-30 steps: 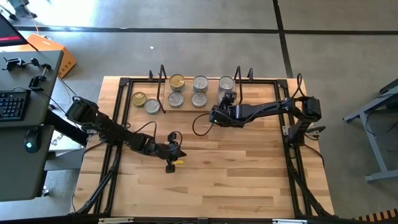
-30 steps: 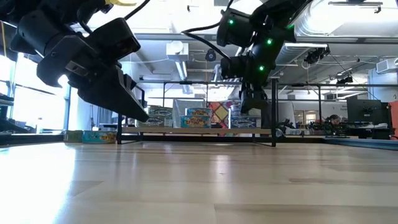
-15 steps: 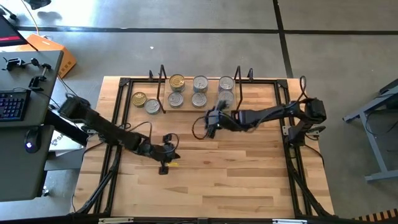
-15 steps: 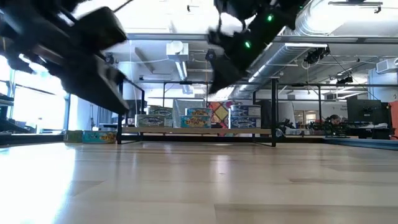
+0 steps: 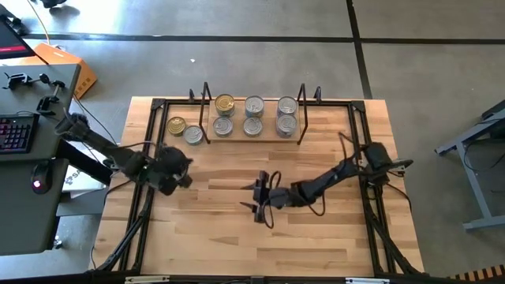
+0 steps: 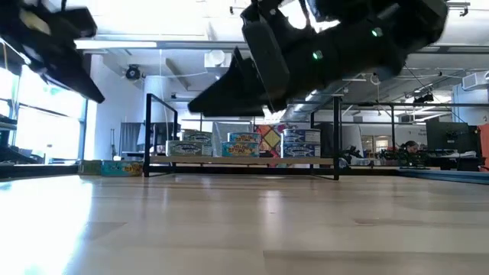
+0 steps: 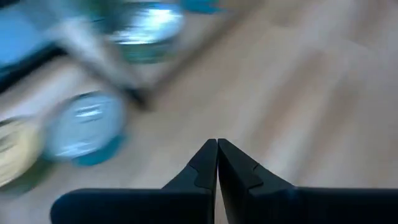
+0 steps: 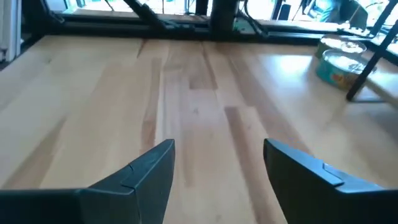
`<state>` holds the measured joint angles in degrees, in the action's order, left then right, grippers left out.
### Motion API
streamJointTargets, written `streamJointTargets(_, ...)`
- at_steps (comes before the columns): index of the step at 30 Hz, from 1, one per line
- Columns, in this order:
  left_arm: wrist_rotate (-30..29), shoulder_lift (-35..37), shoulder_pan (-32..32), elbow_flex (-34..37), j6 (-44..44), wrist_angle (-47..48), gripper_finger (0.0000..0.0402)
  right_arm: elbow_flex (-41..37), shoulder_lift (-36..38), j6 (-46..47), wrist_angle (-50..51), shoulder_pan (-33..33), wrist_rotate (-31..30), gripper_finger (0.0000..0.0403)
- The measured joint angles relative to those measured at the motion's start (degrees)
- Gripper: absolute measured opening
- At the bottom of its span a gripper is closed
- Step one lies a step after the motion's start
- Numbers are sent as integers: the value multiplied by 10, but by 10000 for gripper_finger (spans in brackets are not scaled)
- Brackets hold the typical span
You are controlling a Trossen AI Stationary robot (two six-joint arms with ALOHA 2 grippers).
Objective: Stack canned seafood by type on shelf
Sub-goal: Stack the green tuna can on top of the green tuna can on the shelf
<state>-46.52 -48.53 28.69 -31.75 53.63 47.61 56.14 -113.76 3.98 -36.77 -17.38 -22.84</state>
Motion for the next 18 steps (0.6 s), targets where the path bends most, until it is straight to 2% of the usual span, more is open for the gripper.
streamJointTargets(2, -25, 2, -30, 0, 64, 60, 5, 0, -17, 9, -12, -10, -14, 238)
streamJointTargets(5, -24, -7, -95, 0, 71, 82, 2, 0, -32, 25, -12, -19, -40, 238)
streamJointTargets(13, 36, -50, -341, 0, -48, 81, 1, 0, -34, 21, -17, -16, -47, 238)
streamJointTargets(18, 52, -73, -447, 0, -99, 36, 0, 0, -34, 31, -14, -14, -47, 238)
